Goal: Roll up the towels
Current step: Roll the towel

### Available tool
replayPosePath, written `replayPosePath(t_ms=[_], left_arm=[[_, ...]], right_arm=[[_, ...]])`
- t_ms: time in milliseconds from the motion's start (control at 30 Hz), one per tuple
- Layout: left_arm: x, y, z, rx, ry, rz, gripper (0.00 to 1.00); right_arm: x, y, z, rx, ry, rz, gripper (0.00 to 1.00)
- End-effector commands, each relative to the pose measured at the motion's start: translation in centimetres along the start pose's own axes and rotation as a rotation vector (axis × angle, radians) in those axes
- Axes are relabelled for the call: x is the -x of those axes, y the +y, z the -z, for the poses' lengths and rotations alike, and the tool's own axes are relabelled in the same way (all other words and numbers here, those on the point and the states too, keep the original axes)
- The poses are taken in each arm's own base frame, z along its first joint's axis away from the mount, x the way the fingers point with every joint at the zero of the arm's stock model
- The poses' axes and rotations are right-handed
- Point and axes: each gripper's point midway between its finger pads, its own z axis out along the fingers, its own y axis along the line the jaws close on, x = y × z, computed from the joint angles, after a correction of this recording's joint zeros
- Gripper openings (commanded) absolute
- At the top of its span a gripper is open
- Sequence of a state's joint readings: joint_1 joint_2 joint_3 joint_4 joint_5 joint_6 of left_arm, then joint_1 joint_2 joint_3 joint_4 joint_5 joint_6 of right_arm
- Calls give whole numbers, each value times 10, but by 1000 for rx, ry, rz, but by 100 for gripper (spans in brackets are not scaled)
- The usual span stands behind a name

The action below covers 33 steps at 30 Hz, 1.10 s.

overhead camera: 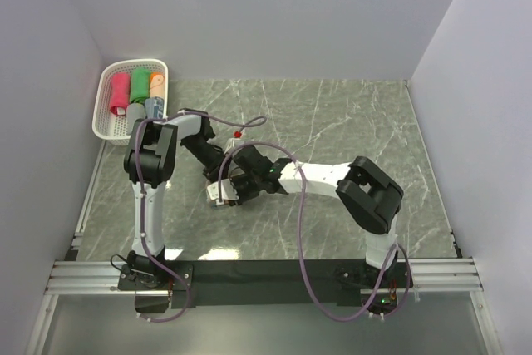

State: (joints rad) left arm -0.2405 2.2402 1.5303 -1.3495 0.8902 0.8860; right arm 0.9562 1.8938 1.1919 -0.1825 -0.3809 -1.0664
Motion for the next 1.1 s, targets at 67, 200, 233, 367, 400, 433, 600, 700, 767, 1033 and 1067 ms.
replayPosePath(t_ms=[67, 200, 233, 367, 400, 433, 600, 700, 767, 1033, 1067], left_arm=[[2, 51, 14, 180, 46, -201, 38], [12, 46, 27, 211, -11, -233, 49], [14, 45, 32, 226, -26, -244, 50], [9, 45, 33, 229, -16, -247, 51], [7, 46, 33, 230, -6, -238, 51], [5, 47, 31, 226, 2, -226, 51], [11, 46, 49, 264, -72, -217, 56], [25, 42, 80, 306, -196, -209, 64], [31, 34, 104, 308, -302, -190, 69], [44, 12, 186, 428, -537, -204, 72], [43, 10, 192, 448, -552, -193, 72]], right_arm=[[-33, 44, -2, 194, 144, -116, 0], [-18, 54, 12, 297, 102, -253, 0], [-13, 61, 16, 339, 88, -292, 0], [-13, 59, 16, 350, 92, -381, 0], [-13, 58, 16, 348, 91, -387, 0], [-14, 60, 16, 353, 93, -392, 0], [-11, 64, 20, 416, 85, -455, 0], [-12, 64, 22, 451, 92, -508, 0], [-14, 64, 23, 470, 96, -541, 0], [-10, 55, 29, 530, 53, -711, 0], [-8, 53, 29, 559, 43, -755, 0]])
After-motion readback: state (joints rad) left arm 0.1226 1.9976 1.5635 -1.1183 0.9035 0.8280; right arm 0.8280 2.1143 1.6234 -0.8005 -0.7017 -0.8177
